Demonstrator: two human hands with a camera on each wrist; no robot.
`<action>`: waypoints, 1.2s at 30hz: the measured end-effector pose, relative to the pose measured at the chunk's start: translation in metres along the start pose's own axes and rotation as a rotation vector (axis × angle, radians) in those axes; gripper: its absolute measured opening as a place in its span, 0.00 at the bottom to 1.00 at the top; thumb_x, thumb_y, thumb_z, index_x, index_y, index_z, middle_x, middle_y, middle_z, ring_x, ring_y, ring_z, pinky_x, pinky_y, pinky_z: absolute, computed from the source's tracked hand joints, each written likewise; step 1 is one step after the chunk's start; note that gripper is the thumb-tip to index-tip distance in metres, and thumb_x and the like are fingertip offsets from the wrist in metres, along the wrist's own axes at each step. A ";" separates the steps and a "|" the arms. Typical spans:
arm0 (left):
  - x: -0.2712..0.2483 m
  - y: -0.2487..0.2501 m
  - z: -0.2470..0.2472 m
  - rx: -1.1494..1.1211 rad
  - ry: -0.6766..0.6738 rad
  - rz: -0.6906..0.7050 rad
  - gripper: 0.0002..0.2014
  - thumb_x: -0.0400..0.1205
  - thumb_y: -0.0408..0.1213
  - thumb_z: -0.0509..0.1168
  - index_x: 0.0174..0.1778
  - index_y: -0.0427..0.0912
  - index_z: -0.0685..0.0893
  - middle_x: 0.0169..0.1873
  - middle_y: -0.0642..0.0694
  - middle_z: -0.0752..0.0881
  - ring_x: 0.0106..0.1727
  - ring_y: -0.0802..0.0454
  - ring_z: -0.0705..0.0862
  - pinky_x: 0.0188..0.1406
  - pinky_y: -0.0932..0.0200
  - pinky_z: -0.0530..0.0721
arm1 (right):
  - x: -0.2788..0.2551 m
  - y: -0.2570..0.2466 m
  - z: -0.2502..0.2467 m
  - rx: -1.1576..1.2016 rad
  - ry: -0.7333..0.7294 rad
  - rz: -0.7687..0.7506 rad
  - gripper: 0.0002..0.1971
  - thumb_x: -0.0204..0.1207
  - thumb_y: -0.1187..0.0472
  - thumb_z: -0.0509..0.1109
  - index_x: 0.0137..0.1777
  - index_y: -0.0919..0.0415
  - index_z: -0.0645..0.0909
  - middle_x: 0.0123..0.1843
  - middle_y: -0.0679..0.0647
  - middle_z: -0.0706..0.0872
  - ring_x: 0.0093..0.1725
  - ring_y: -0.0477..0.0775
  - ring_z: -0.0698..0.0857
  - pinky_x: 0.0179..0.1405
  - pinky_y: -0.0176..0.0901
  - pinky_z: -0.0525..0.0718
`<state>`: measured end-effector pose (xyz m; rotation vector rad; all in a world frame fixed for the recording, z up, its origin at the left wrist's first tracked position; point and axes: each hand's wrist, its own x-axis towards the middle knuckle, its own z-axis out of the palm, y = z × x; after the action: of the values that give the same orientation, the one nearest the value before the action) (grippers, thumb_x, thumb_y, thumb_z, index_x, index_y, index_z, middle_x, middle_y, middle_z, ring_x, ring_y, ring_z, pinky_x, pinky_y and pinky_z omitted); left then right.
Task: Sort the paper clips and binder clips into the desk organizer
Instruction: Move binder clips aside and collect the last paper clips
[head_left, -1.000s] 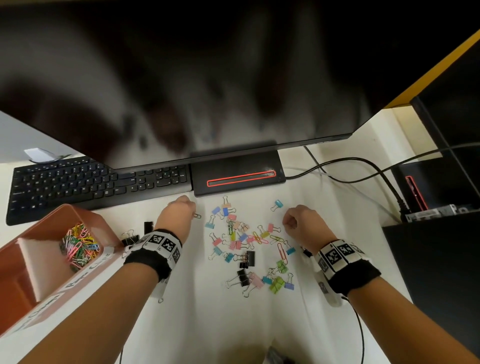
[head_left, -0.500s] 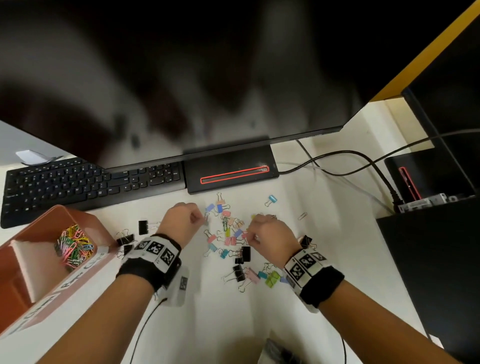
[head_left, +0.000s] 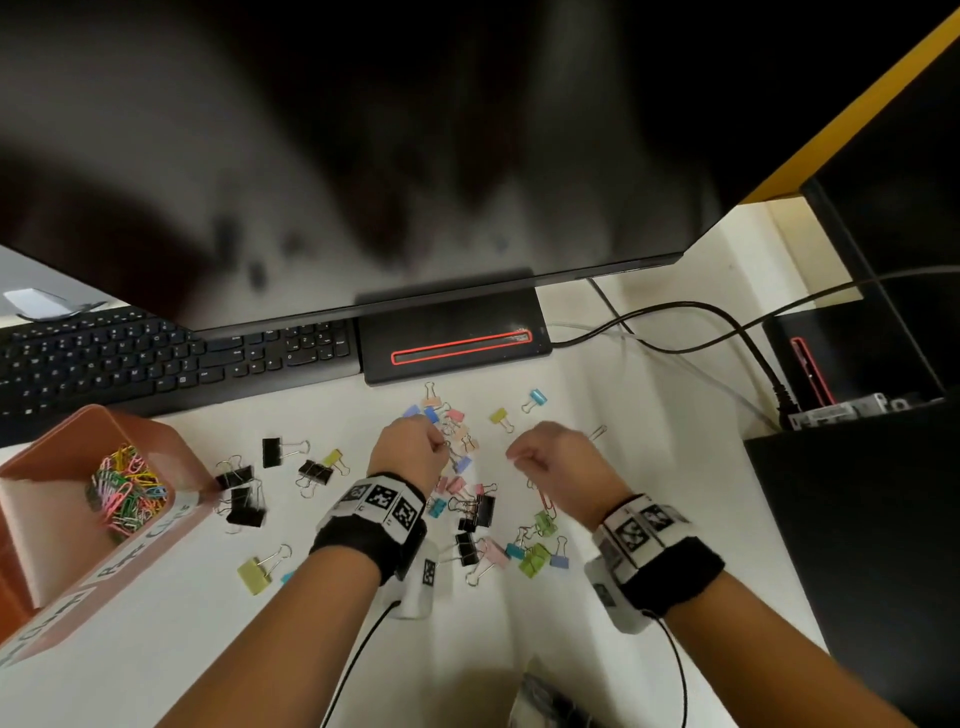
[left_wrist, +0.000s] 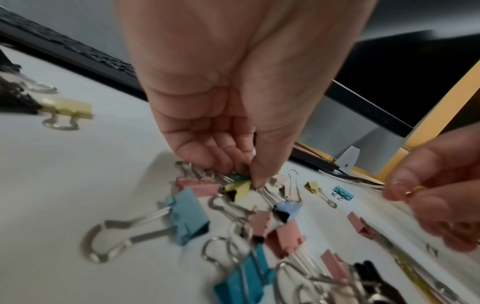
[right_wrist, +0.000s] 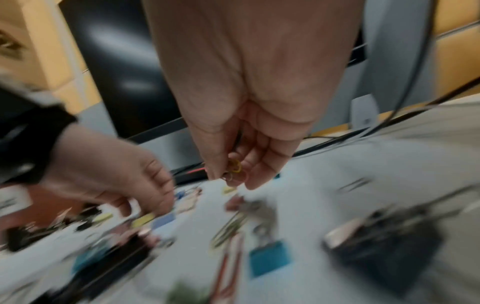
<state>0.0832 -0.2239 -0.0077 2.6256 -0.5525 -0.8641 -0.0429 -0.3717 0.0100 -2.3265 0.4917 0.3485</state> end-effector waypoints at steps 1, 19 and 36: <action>0.000 -0.001 -0.001 0.013 -0.002 0.011 0.08 0.78 0.35 0.63 0.43 0.39 0.88 0.46 0.42 0.87 0.49 0.45 0.84 0.48 0.57 0.80 | -0.002 0.008 -0.011 -0.017 0.033 0.014 0.08 0.78 0.64 0.65 0.51 0.62 0.86 0.51 0.58 0.87 0.48 0.54 0.86 0.54 0.46 0.85; -0.018 0.000 -0.026 -0.082 0.072 0.276 0.03 0.77 0.38 0.68 0.39 0.43 0.82 0.37 0.50 0.80 0.34 0.64 0.75 0.34 0.78 0.67 | 0.003 0.076 -0.039 -0.086 -0.052 0.174 0.06 0.77 0.65 0.68 0.51 0.61 0.84 0.50 0.55 0.87 0.50 0.55 0.85 0.53 0.40 0.84; -0.031 0.084 0.051 0.129 -0.144 0.132 0.12 0.79 0.40 0.66 0.53 0.37 0.81 0.52 0.41 0.85 0.54 0.44 0.82 0.55 0.53 0.80 | -0.015 0.101 -0.044 -0.125 -0.012 -0.114 0.10 0.79 0.66 0.64 0.54 0.64 0.86 0.57 0.58 0.86 0.56 0.54 0.82 0.60 0.35 0.73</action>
<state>0.0070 -0.2919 0.0032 2.6178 -0.8358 -1.0116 -0.0958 -0.4664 -0.0136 -2.4596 0.3379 0.3475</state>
